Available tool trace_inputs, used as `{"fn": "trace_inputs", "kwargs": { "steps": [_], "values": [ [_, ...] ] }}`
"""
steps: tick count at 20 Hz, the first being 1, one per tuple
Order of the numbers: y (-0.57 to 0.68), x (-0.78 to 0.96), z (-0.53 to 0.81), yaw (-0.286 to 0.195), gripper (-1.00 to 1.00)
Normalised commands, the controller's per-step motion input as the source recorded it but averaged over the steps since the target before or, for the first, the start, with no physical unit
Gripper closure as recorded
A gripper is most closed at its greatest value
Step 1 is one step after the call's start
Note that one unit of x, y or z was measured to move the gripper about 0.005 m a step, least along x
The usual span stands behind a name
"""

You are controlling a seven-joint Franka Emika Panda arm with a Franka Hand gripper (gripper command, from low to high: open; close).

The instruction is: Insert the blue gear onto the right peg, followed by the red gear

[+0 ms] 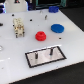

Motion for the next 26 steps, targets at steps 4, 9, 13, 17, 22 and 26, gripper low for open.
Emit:
{"fn": "trace_inputs", "kwargs": {
  "steps": [4, 9, 13, 17, 22, 26],
  "values": [
    [0.68, -0.31, -0.18, 0.000, -1.00],
    [0.69, -0.30, -0.17, 0.000, -1.00],
    [0.66, -0.27, -0.26, 0.000, -1.00],
    [0.48, -0.26, -0.41, 0.000, -1.00],
    [0.36, -0.26, -0.51, 0.000, -1.00],
    [0.27, -0.32, -0.53, 0.000, -1.00]
  ]
}}
